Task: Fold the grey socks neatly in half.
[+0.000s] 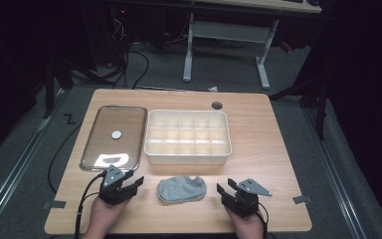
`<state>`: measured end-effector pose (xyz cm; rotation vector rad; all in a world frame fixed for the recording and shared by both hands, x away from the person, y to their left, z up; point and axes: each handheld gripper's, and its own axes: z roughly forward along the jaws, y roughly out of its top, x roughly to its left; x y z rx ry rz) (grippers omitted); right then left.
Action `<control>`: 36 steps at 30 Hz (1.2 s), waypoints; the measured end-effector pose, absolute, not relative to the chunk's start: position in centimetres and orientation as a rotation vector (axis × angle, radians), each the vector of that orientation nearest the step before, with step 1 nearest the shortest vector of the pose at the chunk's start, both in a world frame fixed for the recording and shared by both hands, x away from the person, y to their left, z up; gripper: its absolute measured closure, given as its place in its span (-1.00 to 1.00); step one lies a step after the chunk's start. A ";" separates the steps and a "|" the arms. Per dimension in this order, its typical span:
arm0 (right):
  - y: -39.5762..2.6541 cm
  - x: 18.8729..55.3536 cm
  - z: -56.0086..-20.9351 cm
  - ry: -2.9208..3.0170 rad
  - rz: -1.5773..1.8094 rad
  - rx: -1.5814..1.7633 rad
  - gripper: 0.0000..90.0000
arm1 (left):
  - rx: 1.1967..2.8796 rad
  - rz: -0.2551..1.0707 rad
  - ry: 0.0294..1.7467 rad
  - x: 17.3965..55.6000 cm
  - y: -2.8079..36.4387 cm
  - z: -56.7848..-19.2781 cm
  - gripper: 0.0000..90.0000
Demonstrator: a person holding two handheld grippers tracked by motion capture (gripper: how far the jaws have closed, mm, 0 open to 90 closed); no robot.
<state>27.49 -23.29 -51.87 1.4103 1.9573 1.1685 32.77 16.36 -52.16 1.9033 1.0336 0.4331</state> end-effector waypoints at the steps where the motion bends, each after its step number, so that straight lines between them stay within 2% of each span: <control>1: -23.3 27.4 -51.9 1.951 1.174 1.411 0.12 | 1.904 0.434 1.030 32.7 16.3 -52.2 0.14; 10: -23.3 27.1 -51.7 1.966 1.185 1.346 0.14 | 1.912 0.441 1.010 32.5 15.9 -52.1 0.14; 17: -22.5 27.0 -51.4 1.996 1.198 1.323 0.12 | 1.925 0.405 0.955 31.9 14.9 -51.9 0.23; 31: -20.5 27.5 -50.9 2.051 1.249 1.311 0.22 | 1.955 0.351 0.786 29.7 10.6 -50.9 0.23; 36: -18.8 28.8 -50.6 2.130 1.161 1.317 0.26 | 1.997 0.320 0.747 29.4 8.5 -51.3 0.25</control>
